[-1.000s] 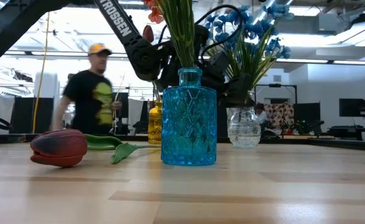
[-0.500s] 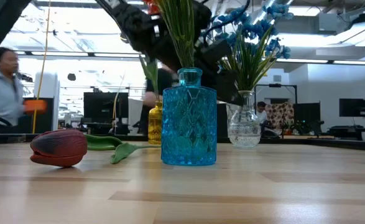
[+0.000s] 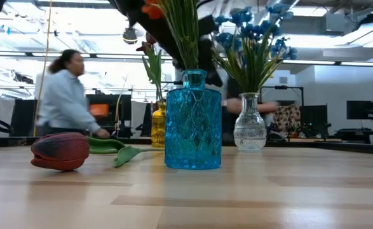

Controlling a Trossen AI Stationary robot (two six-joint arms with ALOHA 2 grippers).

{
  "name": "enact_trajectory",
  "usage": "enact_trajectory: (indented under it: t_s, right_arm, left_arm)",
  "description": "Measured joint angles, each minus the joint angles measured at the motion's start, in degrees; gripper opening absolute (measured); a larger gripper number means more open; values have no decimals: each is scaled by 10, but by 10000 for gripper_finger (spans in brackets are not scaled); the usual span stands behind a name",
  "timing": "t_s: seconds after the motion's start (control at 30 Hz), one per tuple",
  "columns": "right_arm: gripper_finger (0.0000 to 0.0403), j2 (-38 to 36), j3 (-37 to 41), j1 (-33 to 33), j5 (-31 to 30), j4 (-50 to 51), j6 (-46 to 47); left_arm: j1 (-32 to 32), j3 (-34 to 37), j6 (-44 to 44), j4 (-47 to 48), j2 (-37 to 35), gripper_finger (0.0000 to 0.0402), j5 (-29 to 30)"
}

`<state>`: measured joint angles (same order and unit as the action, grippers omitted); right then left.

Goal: Sort flowers into vase by color
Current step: Put the red flower into the yellow vase

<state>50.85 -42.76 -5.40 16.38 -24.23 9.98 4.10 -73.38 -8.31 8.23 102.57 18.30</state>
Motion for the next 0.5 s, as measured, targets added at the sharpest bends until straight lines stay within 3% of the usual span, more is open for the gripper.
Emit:
enact_trajectory:
  t_s: [0.33, 0.5]
  right_arm:
    - [235, 0, 0, 13, 0, -2, -1]
    - [235, -1, 0, 14, 0, 1, 0]
  left_arm:
    - [0, 0, -14, 127, -69, 323, -52]
    - [0, 0, -49, 238, -106, 323, -96]
